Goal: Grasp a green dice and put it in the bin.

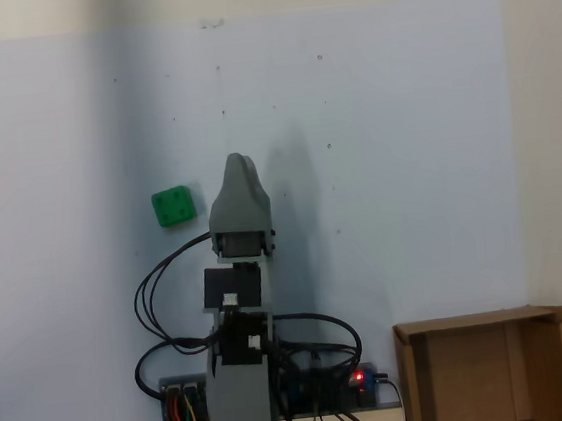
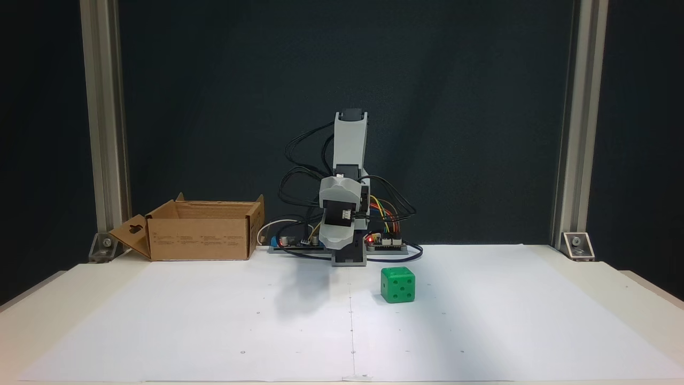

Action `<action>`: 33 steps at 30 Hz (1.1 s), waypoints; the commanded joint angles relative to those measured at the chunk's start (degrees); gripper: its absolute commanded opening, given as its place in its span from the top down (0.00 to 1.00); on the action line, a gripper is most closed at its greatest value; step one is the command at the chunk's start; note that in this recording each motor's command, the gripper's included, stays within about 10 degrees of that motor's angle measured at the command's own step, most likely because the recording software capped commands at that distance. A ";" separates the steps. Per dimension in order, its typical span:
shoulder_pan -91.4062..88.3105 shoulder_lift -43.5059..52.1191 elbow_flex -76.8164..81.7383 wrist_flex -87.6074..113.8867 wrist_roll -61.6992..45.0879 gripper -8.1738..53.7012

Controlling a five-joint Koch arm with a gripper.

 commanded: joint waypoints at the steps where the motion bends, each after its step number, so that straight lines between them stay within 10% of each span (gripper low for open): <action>1: -1.41 5.89 10.00 -10.00 -2.55 0.16; 20: -5.19 6.06 10.00 -10.00 0.18 0.18; 33: -4.48 5.98 -21.88 34.61 7.12 0.18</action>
